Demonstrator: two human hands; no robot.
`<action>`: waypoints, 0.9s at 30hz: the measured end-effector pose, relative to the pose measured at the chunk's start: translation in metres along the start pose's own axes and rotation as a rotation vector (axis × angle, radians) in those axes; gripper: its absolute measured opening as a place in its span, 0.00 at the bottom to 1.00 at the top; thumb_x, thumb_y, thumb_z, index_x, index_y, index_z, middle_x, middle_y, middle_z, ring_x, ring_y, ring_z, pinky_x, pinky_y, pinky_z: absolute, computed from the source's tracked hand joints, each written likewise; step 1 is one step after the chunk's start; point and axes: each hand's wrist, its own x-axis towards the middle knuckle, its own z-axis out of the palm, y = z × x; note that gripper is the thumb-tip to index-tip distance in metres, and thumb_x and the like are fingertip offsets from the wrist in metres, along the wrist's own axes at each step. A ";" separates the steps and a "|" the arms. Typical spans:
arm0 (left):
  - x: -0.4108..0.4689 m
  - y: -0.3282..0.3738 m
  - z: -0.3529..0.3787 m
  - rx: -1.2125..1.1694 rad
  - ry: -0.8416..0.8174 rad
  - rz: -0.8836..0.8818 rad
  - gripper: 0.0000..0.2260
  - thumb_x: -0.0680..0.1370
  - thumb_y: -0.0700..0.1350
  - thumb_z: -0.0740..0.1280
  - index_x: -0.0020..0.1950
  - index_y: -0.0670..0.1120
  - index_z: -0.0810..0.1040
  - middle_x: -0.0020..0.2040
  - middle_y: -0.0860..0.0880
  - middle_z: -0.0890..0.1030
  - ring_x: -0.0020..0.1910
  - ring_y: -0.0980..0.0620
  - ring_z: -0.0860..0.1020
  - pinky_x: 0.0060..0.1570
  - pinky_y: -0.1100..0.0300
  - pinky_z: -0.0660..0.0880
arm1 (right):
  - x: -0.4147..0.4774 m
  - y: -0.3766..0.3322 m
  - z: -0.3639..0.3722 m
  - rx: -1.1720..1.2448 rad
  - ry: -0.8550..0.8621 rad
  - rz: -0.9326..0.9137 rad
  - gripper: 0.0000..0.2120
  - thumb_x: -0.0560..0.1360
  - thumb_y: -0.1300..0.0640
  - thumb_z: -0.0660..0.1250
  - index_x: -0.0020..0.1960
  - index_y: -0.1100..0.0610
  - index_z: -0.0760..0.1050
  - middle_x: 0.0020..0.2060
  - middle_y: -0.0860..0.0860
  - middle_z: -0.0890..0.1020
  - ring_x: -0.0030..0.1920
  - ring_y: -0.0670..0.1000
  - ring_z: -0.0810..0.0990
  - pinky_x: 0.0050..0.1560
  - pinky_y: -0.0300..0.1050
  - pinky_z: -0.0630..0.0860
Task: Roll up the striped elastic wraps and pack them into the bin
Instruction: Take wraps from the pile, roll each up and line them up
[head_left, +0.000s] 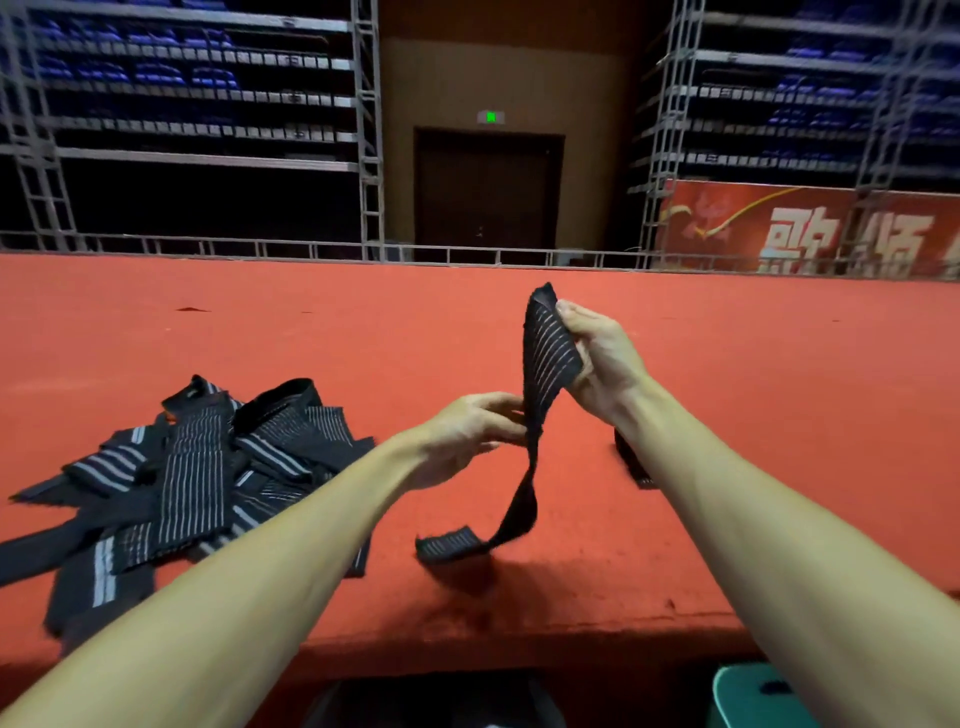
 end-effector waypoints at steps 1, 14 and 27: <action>0.001 -0.003 0.002 0.012 0.011 -0.010 0.08 0.72 0.38 0.69 0.50 0.48 0.78 0.45 0.50 0.82 0.48 0.50 0.78 0.53 0.56 0.67 | -0.001 -0.002 -0.003 -0.026 0.032 -0.005 0.10 0.80 0.61 0.58 0.45 0.58 0.76 0.34 0.51 0.78 0.32 0.47 0.77 0.36 0.40 0.74; 0.005 -0.010 0.030 -0.159 -0.074 -0.002 0.14 0.78 0.36 0.65 0.63 0.38 0.72 0.41 0.46 0.79 0.28 0.56 0.75 0.28 0.61 0.76 | 0.007 0.011 -0.069 -0.843 0.097 0.003 0.09 0.81 0.58 0.61 0.55 0.58 0.78 0.47 0.53 0.82 0.45 0.50 0.79 0.46 0.48 0.76; 0.071 -0.155 0.004 0.479 0.300 -0.100 0.22 0.76 0.41 0.69 0.66 0.44 0.64 0.35 0.50 0.74 0.31 0.55 0.73 0.35 0.60 0.69 | 0.068 0.123 -0.121 -1.297 0.005 0.054 0.12 0.75 0.67 0.66 0.56 0.58 0.81 0.54 0.53 0.83 0.56 0.49 0.79 0.53 0.33 0.69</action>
